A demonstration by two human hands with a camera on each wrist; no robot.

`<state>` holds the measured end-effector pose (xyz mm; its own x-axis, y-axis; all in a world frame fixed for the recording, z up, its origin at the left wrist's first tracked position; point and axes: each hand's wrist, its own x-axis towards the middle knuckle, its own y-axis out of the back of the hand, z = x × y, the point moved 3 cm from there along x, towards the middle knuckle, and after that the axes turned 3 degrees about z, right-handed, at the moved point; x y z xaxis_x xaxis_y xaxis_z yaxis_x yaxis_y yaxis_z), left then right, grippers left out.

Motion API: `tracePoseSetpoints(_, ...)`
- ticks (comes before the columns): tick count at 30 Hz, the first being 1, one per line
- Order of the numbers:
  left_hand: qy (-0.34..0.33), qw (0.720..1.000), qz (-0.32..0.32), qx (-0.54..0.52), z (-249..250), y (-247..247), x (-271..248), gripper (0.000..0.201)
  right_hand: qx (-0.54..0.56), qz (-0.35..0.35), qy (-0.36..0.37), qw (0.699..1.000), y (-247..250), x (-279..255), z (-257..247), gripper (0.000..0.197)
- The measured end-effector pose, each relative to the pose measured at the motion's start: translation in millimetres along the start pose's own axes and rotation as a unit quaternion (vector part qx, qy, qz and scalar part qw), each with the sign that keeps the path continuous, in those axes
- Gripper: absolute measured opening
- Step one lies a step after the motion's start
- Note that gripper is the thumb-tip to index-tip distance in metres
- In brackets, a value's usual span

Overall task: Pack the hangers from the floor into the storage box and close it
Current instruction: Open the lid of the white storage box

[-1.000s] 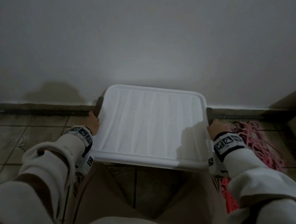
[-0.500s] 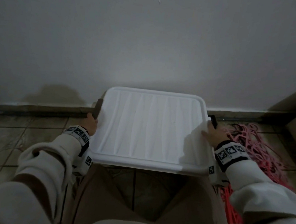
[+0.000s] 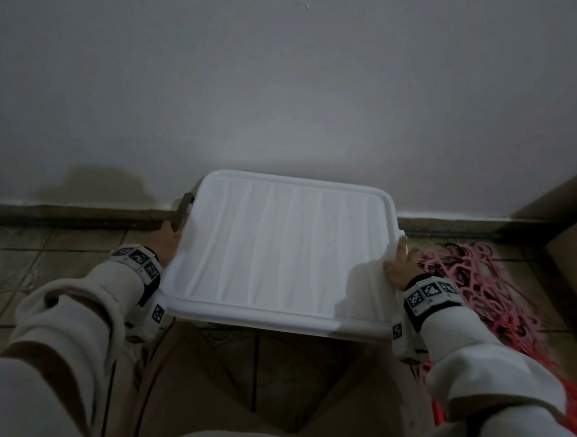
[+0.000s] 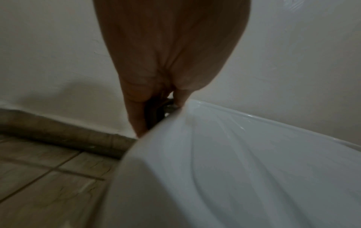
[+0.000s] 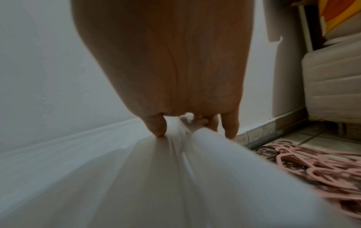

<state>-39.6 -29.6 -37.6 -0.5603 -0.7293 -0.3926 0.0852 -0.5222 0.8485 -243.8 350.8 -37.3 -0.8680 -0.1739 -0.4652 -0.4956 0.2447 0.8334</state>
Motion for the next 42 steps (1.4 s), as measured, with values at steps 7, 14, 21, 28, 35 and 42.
tracePoseSetpoints(7, 0.028, 1.0, 0.009, 0.007, -16, 0, -1, 0.021, -0.002, -0.007, -0.007, 1.0, 2, -1, -2, 0.065)
tracePoseSetpoints(14, -0.028, 0.994, 0.057, 0.089, -6, -14, -19, 0.051, -0.039, -0.017, -0.005, 0.999, 0, 0, 19, 0.07)
tracePoseSetpoints(21, 0.013, 0.999, -0.007, -0.042, -15, -26, -33, 0.046, -0.054, 0.018, -0.02, 0.998, -1, -15, 22, 0.037)
tracePoseSetpoints(28, 0.039, 0.999, 0.014, -0.001, -18, -23, -56, 0.046, -0.091, 0.02, -0.012, 0.996, -2, -28, 18, 0.035)
tracePoseSetpoints(35, 0.045, 0.997, 0.067, -0.009, -25, -28, -79, 0.042, -0.205, 0.071, 0.03, 0.976, -4, -48, 13, 0.033)
tracePoseSetpoints(42, 0.019, 0.993, 0.118, 0.01, -15, 1, -88, 0.043, -0.197, 0.099, 0.024, 0.975, 21, -57, 10, 0.031)
